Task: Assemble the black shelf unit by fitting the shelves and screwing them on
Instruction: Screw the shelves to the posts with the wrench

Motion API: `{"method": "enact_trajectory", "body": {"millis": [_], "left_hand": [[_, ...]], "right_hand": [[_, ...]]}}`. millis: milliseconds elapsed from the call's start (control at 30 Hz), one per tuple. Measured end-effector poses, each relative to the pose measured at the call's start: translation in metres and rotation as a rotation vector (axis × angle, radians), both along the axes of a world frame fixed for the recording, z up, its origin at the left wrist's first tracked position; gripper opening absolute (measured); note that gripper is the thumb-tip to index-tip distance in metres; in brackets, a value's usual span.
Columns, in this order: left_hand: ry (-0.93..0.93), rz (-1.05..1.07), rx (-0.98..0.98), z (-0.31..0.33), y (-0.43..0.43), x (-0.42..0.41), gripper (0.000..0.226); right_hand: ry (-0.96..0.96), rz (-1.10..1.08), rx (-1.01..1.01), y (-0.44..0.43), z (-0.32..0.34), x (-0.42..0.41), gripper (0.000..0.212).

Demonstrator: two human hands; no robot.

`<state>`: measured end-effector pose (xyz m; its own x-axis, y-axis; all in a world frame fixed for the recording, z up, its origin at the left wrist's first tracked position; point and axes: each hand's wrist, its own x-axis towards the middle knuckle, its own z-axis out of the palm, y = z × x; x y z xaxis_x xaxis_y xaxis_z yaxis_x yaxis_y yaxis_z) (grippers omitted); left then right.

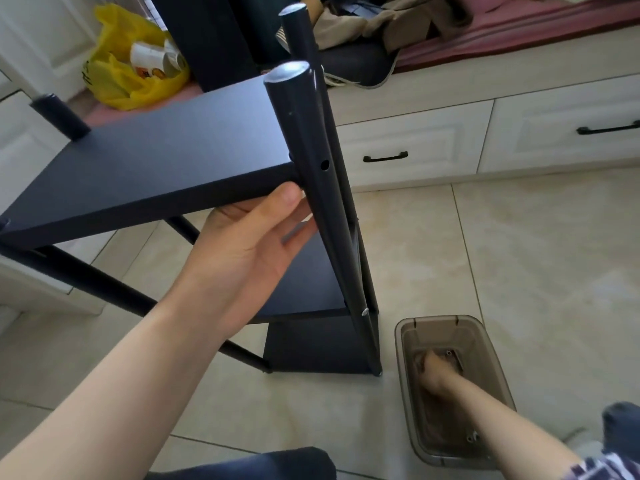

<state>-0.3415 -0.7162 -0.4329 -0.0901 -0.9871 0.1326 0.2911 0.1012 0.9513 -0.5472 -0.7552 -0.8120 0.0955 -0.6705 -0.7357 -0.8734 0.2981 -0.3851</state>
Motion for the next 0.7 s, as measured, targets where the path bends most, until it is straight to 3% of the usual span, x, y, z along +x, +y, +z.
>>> {"method": "enact_trajectory", "body": {"millis": [400,700], "left_hand": [[-0.005,0.028,0.015,-0.001,-0.002,-0.001,0.018],[-0.019,0.008,-0.009,-0.003,-0.002,0.002,0.022]], "right_hand": [[0.043,0.082,-0.169,0.01,-0.01,-0.005,0.019],[0.151,0.162,-0.294,-0.003,0.032,-0.019,0.014]]}}
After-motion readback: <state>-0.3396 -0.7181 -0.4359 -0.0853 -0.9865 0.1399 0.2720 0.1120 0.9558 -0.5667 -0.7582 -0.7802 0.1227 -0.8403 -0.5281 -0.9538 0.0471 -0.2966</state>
